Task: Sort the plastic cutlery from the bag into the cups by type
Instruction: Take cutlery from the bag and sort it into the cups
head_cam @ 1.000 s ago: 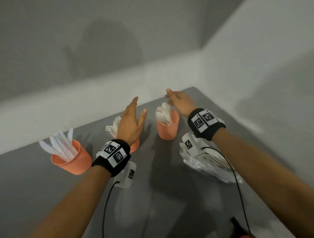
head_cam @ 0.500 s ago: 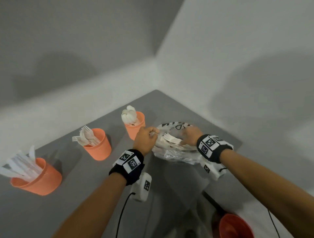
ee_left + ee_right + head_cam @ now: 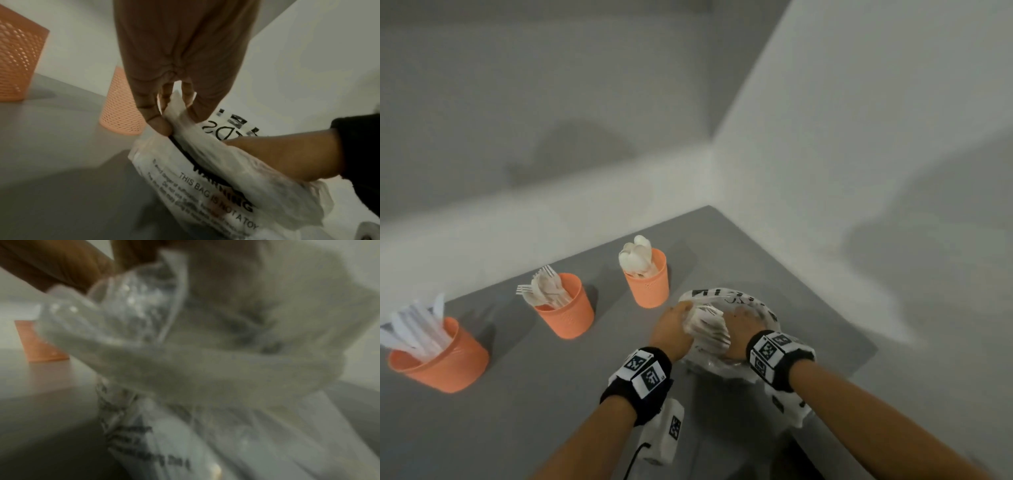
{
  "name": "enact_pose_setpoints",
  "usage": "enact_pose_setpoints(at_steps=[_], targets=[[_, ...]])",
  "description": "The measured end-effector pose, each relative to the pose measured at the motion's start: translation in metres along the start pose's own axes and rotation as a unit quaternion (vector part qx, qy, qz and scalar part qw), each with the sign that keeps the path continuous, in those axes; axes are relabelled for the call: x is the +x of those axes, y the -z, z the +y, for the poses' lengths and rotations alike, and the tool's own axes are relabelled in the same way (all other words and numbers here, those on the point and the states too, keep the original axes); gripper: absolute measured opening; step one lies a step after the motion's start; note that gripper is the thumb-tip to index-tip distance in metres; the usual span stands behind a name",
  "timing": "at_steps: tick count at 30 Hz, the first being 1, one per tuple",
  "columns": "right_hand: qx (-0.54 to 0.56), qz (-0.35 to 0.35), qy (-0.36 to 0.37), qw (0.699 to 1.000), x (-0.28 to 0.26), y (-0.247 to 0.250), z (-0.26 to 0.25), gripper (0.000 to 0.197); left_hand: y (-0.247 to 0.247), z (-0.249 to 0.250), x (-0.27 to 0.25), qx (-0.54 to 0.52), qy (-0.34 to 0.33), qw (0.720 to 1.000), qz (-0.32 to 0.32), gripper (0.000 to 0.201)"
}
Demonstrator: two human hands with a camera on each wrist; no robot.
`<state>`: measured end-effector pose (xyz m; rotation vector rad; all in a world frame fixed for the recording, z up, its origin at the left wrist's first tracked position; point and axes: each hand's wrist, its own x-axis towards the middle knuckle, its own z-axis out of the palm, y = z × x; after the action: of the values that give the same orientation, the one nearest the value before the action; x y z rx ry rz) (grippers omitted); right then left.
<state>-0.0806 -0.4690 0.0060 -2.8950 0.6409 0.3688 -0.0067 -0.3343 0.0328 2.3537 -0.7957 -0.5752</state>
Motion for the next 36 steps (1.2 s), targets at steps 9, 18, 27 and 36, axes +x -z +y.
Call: enact_pose_setpoints(at_steps=[9,18,27,36], targets=[[0.126,-0.063,0.035,0.989,0.017,0.011,0.004,0.071,0.014,-0.003,0.001,-0.025,0.006,1.0,0.015,0.055],[0.17,-0.1,0.026,0.98,0.022,0.011,0.005,0.062,0.021,-0.006,-0.006,0.007,0.029,1.0,0.008,0.056],[0.212,-0.111,0.027,0.971,0.017,0.008,0.015,0.05,0.024,-0.005,-0.006,-0.009,0.027,1.0,0.005,0.051],[0.248,-0.132,0.027,0.959,0.008,0.018,0.02,0.047,0.026,-0.001,-0.002,-0.048,0.036,0.998,-0.006,0.047]])
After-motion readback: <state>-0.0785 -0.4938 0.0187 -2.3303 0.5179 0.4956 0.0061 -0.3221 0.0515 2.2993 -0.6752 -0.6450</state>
